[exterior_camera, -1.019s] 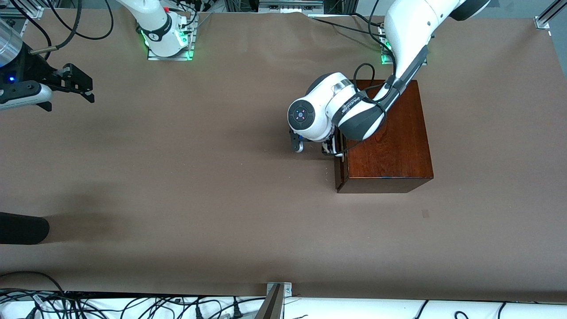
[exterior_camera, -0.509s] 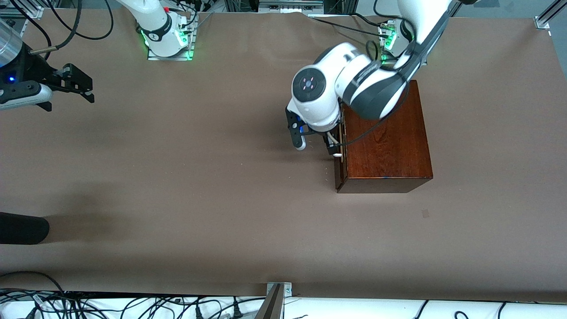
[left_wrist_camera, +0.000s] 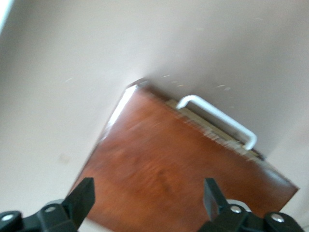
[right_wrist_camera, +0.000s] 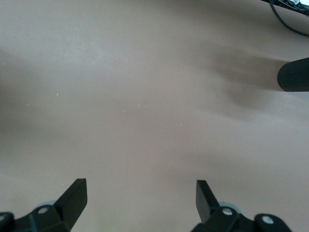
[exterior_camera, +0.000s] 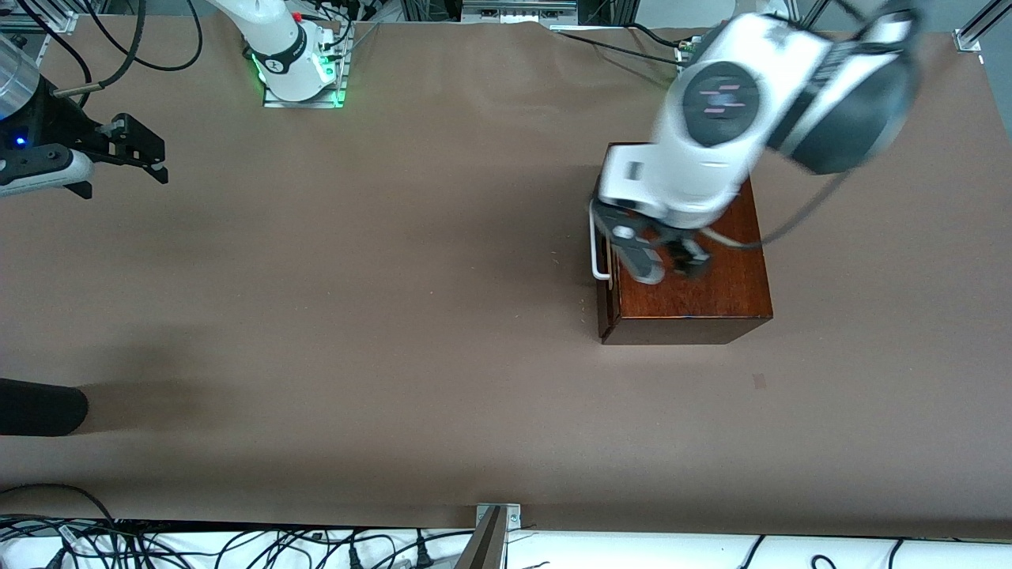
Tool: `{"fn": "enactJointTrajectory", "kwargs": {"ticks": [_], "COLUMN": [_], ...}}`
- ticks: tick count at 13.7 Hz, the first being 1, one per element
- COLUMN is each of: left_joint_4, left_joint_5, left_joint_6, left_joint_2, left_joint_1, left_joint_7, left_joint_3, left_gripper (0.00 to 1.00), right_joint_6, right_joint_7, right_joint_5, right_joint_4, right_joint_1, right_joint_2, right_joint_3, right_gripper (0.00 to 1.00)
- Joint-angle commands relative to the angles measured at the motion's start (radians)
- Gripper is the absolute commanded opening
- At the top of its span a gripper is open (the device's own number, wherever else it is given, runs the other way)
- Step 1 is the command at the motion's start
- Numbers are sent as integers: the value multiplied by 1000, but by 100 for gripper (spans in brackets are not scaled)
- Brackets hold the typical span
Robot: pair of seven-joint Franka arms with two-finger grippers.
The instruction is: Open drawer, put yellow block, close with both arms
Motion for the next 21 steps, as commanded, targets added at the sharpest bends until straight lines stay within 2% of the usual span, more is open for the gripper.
{"fn": "enactJointTrajectory", "kwargs": {"ticks": [1,3,4,7,10,12,21], "left_joint_4": [-41,-132,-178,-311,-457,-468,-500], "left_joint_5": [-83,-205,-232,-229,-226,-226,-229], "left_joint_6": [-15,2,12,116,221,221,206], "left_joint_2": [-108,-197,-234,-340,-444,-455,-486], "left_joint_1": [0,0,0,4,25,36,48], "left_joint_7": [-59,-107,-110,-159,-358,-466,-462], "left_joint_3": [156,306,354,402,405,405,405], "left_gripper": [100,100,100,100,100,100,100], "right_joint_6": [-16,-17,-17,-17,-17,-17,-17], "right_joint_7": [5,5,5,5,5,5,5], "right_joint_5": [1,1,1,1,1,1,1], "right_joint_4": [17,17,17,17,17,17,17], "right_joint_1": [-7,-7,-7,-7,-7,-7,-7], "right_joint_2": [4,4,4,4,4,4,4], "right_joint_3": [5,5,5,5,5,5,5], "right_gripper": [100,100,100,100,100,100,100]}}
